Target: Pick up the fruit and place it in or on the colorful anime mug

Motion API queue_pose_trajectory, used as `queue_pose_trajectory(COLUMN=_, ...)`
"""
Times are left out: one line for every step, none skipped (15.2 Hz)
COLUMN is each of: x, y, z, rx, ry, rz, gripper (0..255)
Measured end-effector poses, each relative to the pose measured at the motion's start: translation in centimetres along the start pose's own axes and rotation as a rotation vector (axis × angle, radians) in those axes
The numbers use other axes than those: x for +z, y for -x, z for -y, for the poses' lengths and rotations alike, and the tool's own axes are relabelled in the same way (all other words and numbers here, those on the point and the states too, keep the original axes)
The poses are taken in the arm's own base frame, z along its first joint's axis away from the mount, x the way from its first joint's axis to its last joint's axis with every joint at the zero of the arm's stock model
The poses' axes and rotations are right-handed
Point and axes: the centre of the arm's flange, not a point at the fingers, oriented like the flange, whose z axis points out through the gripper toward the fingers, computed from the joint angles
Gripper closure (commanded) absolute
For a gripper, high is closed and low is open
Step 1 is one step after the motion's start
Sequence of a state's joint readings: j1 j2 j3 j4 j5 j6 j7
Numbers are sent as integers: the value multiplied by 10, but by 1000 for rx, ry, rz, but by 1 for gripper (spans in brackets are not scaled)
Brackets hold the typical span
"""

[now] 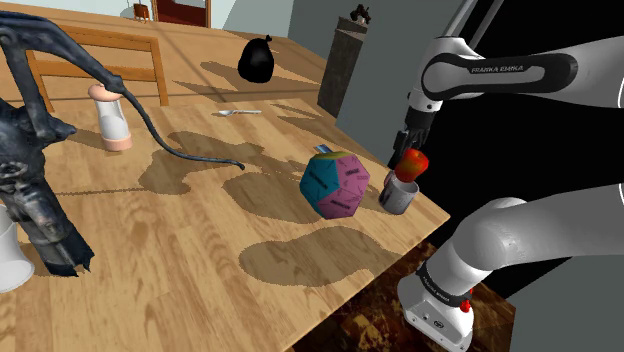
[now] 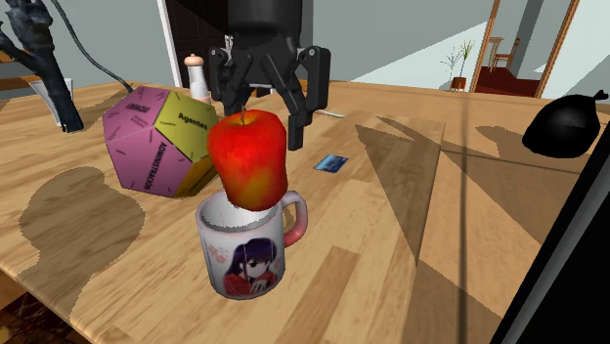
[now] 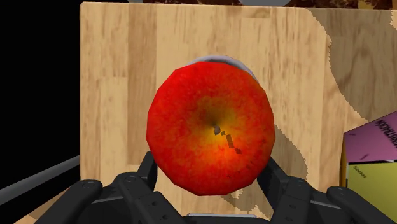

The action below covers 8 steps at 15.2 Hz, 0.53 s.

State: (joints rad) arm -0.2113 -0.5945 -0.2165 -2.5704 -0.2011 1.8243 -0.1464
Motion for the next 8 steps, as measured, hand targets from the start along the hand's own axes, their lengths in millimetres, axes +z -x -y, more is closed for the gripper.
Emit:
queue_pose_trajectory(x=0, y=0, z=0, rx=0, ry=0, rz=0, gripper=255)
queue_pose_trajectory(x=0, y=0, z=0, rx=0, ry=0, rz=-1, gripper=0)
queue_pose_trajectory(x=0, y=0, z=0, rx=0, ry=0, rz=1, gripper=0)
queue_pose_trajectory(x=1, y=0, z=0, rx=0, ry=0, rz=1, gripper=0)
queue_pose_trajectory(x=1, y=0, z=0, rx=0, ry=0, rz=1, gripper=0)
queue_pose_trajectory(x=1, y=0, z=0, rx=0, ry=0, rz=2, gripper=0)
queue_pose_trajectory(x=1, y=0, z=0, rx=0, ry=0, rz=2, gripper=0)
queue_pose_trajectory(x=1, y=0, z=0, rx=0, ry=0, rz=2, gripper=0)
